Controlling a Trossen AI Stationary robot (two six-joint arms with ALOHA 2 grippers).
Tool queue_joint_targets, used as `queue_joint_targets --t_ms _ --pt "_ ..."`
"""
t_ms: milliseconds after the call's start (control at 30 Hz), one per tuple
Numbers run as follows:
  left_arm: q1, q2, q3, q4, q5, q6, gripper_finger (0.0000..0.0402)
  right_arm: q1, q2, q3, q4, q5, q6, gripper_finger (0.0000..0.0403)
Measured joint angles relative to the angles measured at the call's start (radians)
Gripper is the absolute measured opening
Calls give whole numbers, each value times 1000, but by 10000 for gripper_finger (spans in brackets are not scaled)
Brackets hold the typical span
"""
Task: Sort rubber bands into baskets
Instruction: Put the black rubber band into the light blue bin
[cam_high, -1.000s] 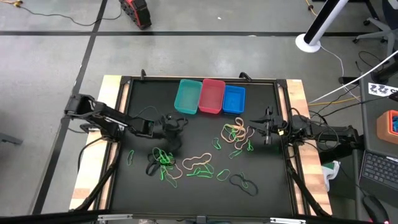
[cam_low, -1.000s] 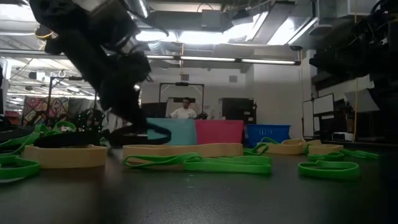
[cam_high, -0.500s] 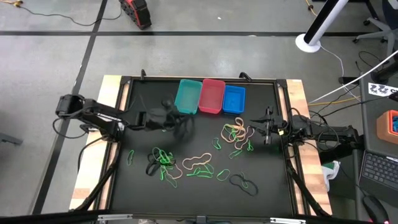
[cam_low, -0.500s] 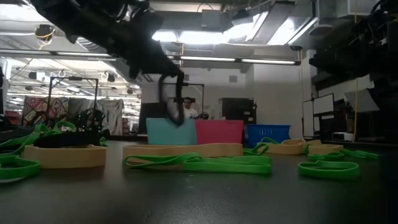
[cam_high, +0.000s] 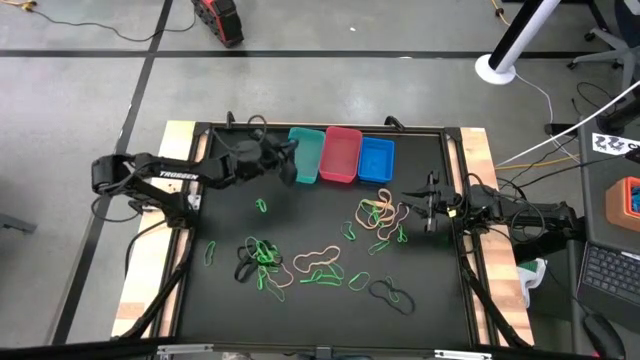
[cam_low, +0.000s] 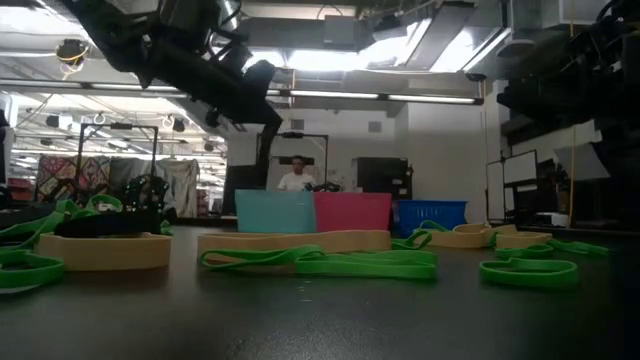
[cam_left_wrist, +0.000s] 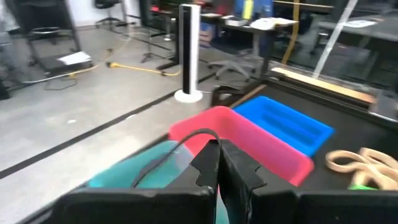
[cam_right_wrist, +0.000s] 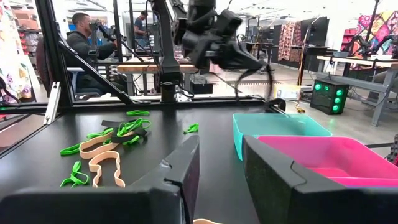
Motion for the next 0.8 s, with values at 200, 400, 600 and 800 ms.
queue_joint_targets --t_ms 200,400,600,800 --pt "61 6 0 -4 61 -2 3 0 0 0 0 0 0 122" --pt "60 36 0 -2 64 -3 23 0 0 0 0 0 0 122" --pt "53 87 0 -4 64 -16 44 0 0 0 0 0 0 122" --pt "55 93 0 -2 64 -39 93 0 0 0 0 0 0 122"
